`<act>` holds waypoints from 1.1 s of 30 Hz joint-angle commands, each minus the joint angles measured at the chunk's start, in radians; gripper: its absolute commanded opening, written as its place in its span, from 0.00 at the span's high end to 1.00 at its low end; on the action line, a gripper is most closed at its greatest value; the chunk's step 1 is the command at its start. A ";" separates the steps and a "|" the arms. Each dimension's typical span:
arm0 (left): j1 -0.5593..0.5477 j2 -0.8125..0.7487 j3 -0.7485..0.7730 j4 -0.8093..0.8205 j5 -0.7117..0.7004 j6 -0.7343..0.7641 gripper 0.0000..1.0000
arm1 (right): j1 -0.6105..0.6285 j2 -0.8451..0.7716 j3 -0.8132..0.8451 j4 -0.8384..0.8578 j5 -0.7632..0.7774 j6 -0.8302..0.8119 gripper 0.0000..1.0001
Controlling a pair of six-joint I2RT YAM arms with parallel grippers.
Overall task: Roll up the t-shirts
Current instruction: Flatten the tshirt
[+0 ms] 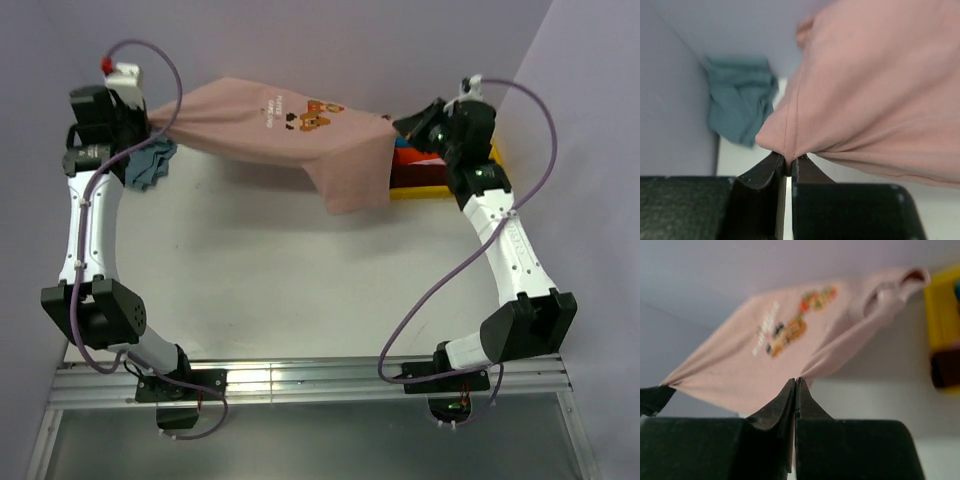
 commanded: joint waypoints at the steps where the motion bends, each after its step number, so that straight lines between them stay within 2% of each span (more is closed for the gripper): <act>1: 0.002 -0.032 -0.261 -0.029 0.010 0.090 1.00 | 0.002 -0.042 -0.257 0.060 -0.012 0.020 1.00; 7: 0.018 -0.145 -0.681 -0.021 0.050 0.193 1.00 | 0.015 -0.180 -0.643 0.083 0.028 0.029 1.00; 10: 0.022 -0.167 -0.794 -0.033 0.074 0.231 1.00 | 0.031 -0.203 -0.775 0.095 0.040 0.032 1.00; 15: 0.026 -0.193 -0.880 -0.081 0.102 0.274 1.00 | 0.096 -0.188 -0.898 0.106 0.104 0.038 1.00; 19: 0.032 -0.244 -0.957 -0.087 0.090 0.315 0.98 | 0.156 -0.174 -0.958 0.088 0.211 0.049 1.00; 25: 0.038 -0.231 -0.995 -0.092 0.065 0.357 0.96 | 0.176 -0.157 -0.961 0.069 0.277 0.058 1.00; 28: 0.048 -0.222 -0.991 -0.101 0.074 0.369 0.91 | 0.176 -0.165 -0.933 0.036 0.314 0.055 1.00; 31: 0.052 -0.218 -0.977 -0.122 0.086 0.378 0.82 | 0.176 -0.188 -0.913 0.006 0.333 0.051 0.87; 32: 0.052 -0.218 -0.972 -0.125 0.097 0.378 0.80 | 0.177 -0.195 -0.910 -0.001 0.333 0.051 0.77; 33: 0.052 -0.222 -0.969 -0.137 0.100 0.380 0.75 | 0.177 -0.218 -0.910 -0.015 0.340 0.051 0.73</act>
